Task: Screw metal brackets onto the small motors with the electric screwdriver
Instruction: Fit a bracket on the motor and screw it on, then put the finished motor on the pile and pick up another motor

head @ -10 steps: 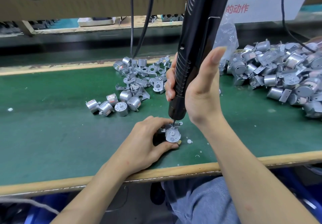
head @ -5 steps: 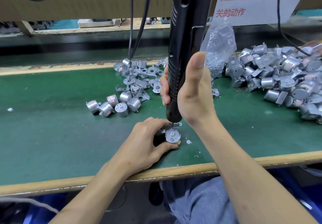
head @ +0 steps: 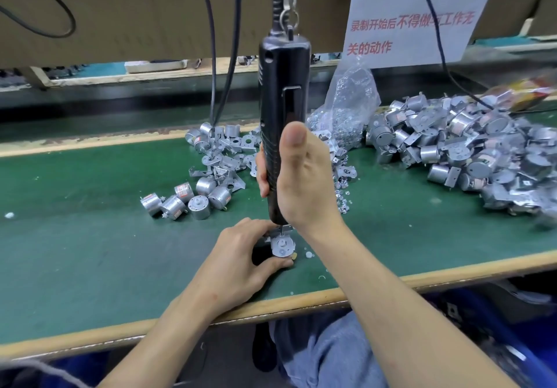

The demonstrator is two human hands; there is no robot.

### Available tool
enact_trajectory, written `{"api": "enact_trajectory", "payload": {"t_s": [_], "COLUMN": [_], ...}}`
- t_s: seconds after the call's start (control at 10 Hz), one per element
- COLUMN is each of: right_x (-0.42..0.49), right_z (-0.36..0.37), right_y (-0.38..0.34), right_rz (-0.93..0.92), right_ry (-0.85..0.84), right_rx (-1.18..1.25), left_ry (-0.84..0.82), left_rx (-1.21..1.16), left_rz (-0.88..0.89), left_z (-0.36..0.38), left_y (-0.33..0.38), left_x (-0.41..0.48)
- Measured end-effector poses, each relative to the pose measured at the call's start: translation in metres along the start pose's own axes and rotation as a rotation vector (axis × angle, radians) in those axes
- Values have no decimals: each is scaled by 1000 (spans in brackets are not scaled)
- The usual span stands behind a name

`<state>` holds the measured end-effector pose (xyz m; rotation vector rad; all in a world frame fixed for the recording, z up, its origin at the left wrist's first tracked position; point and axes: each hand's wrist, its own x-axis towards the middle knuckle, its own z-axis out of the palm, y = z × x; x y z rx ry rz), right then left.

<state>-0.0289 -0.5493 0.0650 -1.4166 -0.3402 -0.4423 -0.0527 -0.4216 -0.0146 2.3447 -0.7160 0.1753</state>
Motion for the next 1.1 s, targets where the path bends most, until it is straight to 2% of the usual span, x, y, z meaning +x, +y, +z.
{"api": "enact_trajectory", "payload": {"t_s": [0.2,0.4,0.5,0.6,0.7,0.8,0.9,1.0,1.1], "right_x": [-6,-55,-83,-89,-83,-80,-77,-71,-60], "right_z": [-2,-29,-59,-82,-103,-122,-145,-177,-211], "right_y": [0,9,11,1,-11,-19,-22,-21,-26], "right_rz": [0,116,385,660,736,780,813,827,829], "right_ry": [181,162,113,37,133,189,343,631,792], "right_rx": [-75,-474,-572,-319,-83,-5,56,215,391], "left_ry": [22,44,142,218,204,164,72,63,29], "left_rx": [16,-45,-67,-92,-68,-46,-40,-68,-124], "left_rz": [-18,-92,-119,-48,81,123,94,96,107], "left_z": [1,-3,7,18,24,32,46,58,64], "left_y": [5,16,31,55,78,96,111,123,134], "left_x": [-1,-4,-8,-1,14,29,34,30,13]}}
